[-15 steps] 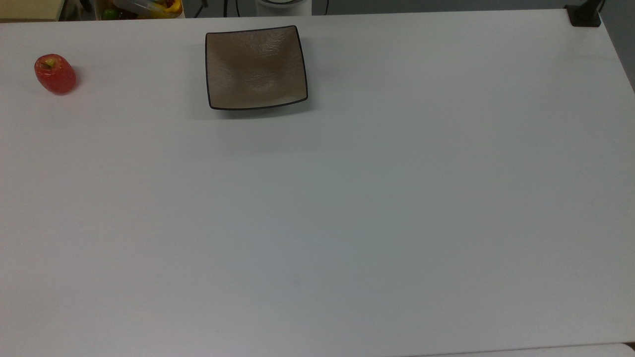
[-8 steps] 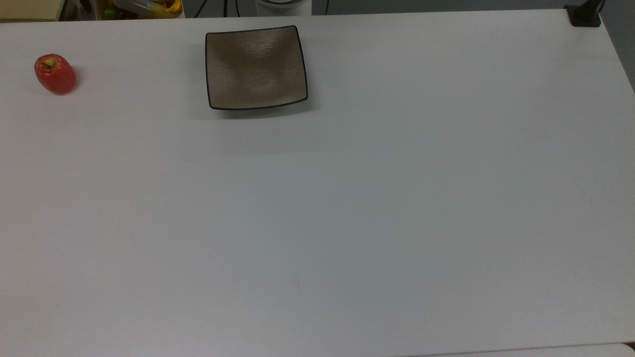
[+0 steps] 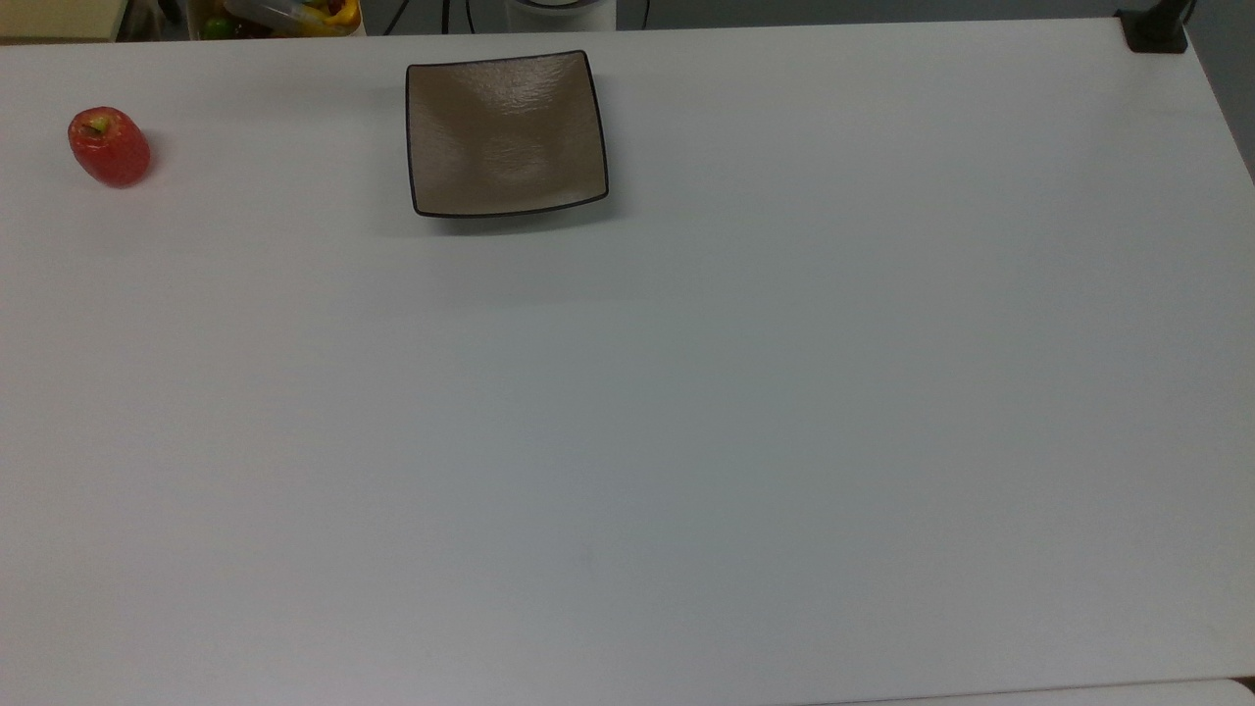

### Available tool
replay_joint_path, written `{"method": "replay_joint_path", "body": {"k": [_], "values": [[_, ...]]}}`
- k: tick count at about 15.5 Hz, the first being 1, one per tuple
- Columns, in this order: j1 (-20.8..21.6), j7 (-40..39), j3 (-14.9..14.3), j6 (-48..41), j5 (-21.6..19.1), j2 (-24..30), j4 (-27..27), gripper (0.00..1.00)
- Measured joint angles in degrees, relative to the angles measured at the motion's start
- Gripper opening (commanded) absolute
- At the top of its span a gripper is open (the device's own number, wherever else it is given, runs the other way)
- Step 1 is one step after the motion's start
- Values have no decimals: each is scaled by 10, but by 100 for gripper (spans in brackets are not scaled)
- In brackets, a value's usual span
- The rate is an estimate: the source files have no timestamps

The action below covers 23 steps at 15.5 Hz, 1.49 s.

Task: Apples placed on a ceramic plate
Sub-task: 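Move the open gripper over the red apple and lower it, then close the gripper on the red apple and lift it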

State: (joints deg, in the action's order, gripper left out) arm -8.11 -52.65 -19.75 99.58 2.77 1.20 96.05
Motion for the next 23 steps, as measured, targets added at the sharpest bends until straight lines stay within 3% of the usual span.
{"method": "replay_joint_path", "body": {"k": [3,8,15,23], "values": [[-17,-23,-21,55,0,-28,19,100],[-42,-32,-21,153,0,-86,65,100],[-61,-37,-21,213,0,-146,92,100],[-75,-54,-21,343,58,-183,145,100]]}}
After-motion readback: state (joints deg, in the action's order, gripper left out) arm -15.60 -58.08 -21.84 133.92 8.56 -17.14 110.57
